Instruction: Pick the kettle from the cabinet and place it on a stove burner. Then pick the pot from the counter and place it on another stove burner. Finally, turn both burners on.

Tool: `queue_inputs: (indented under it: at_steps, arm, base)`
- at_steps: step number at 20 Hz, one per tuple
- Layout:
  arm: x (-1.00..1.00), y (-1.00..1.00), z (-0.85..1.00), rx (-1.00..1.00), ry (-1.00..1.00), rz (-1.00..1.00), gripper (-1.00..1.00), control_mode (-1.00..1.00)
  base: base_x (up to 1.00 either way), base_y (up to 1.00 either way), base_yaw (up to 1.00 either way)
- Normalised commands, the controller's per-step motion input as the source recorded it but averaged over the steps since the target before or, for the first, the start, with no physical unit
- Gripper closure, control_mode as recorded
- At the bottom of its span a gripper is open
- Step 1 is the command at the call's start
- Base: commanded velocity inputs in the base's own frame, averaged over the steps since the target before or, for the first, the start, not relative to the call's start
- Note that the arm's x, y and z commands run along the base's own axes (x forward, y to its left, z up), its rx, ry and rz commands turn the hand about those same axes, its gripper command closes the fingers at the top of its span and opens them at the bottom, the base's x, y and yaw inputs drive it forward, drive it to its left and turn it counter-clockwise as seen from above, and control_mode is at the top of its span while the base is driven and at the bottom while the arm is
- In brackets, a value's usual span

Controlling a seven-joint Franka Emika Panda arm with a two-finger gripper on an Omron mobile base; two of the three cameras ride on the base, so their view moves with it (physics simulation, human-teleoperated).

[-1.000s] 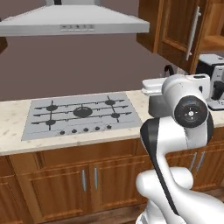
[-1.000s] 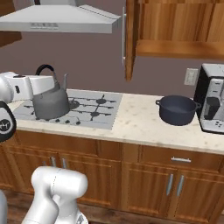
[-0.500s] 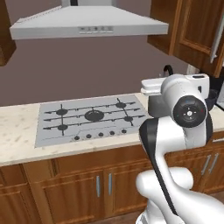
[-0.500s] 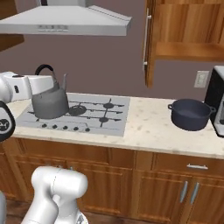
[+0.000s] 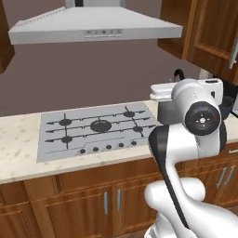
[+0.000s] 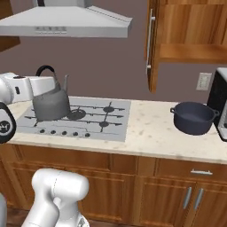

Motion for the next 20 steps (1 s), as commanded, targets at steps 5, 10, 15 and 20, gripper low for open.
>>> queue_inputs:
  at_steps: [5,10,15,20]
  arm:
    - [0.00,0.00,0.00,0.00,0.00,0.00,1.00,1.00]
    - [0.00,0.00,0.00,0.00,0.00,0.00,1.00,1.00]
    - [0.00,0.00,0.00,0.00,0.00,0.00,1.00,1.00]
    - [0.00,0.00,0.00,0.00,0.00,0.00,1.00,1.00]
  base:
    - [0.35,0.47,-0.07]
    - [0.28,0.57,-0.07]
    - [0.34,0.32,-0.04]
    - [0.44,0.08,0.00]
